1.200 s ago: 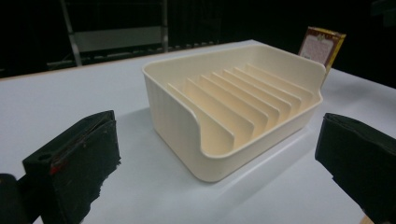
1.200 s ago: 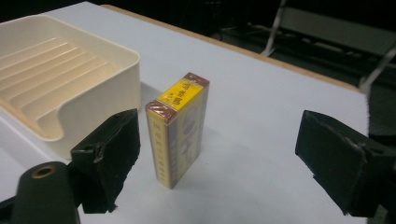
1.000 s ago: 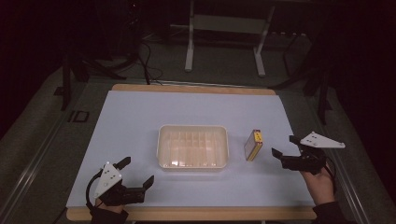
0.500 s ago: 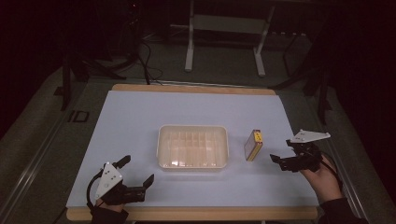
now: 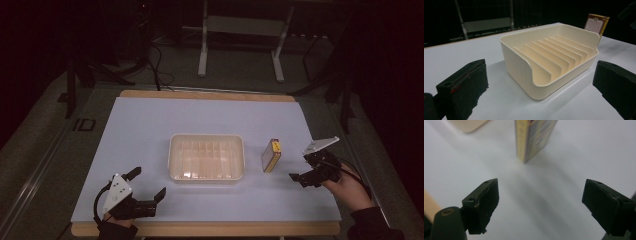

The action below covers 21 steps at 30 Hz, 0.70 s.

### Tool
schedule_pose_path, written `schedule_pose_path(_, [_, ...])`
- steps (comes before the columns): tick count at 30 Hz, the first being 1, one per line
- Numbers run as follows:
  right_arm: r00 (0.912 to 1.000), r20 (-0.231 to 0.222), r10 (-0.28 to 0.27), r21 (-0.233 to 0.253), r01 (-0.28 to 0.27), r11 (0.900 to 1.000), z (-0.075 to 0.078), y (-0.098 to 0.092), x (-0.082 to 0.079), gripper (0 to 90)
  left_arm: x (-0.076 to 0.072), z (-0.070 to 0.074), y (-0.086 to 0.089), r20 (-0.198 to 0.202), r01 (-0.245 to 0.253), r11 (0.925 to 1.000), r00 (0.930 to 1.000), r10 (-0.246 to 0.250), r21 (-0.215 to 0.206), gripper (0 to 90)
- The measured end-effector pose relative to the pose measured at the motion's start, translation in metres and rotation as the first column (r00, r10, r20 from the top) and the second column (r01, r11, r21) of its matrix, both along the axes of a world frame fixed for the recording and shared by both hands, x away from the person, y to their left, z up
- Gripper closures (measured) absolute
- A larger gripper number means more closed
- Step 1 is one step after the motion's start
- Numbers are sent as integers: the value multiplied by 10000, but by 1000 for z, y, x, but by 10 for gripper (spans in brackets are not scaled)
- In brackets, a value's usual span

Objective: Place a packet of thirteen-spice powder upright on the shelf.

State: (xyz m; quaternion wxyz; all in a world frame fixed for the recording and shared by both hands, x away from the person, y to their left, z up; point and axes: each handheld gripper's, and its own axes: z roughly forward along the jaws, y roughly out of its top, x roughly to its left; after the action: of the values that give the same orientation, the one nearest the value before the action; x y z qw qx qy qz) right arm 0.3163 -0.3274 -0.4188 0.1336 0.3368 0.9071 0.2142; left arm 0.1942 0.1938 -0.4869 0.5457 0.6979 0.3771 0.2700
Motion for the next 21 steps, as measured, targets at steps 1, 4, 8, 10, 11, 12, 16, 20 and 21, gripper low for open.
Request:
schedule_pose_path(1, [9999, -154, 59, -54, -60, 10000, 0, 0, 1, 133, 0, 0, 0, 0, 0, 10000, 10000, 0, 0, 0])
schedule_pose_path(4, [9986, -488, 222, -289, -237, 9993, -1, 1, 4, 126, 0, 0, 0, -7, 17, 10000, 10000, -17, 0, 0])
schedule_pose_path(8, [9949, -940, 369, -749, -440, 9962, -2, 1, 8, 132, 0, 0, 0, -1, 70, 10000, 10000, -70, -1, 0])
schedule_pose_path(10, [9919, -1141, 550, -1151, -681, 9910, -2, 1, 9, 133, 0, 0, -1, -23, 89, 10000, 10000, -89, 15, 0])
schedule_pose_path(11, [9890, -1356, 598, -1301, -776, 9885, -2, 2, 10, 135, 0, 0, -1, -13, 100, 9999, 9999, -100, 3, 0])
schedule_pose_path(12, [9834, -1692, 658, -1536, -923, 9838, -1, 2, 11, 136, 0, 0, -1, -14, 109, 9999, 9999, -109, 2, 0])
schedule_pose_path(16, [9675, -2382, 842, -1932, -1322, 9722, 1, 4, 13, 136, 0, 0, -1, -10, 137, 9999, 9999, -137, -2, 0])
schedule_pose_path(20, [9494, -2934, 1119, -2218, -1815, 9581, 1, 4, 14, 136, 0, -1, -1, -5, 164, 9999, 9999, -164, -4, 0])
schedule_pose_path(21, [9457, -3017, 1209, -2328, -1961, 9525, 1, 5, 15, 136, 0, 0, -1, -4, 187, 9998, 9998, -187, 1, 0])
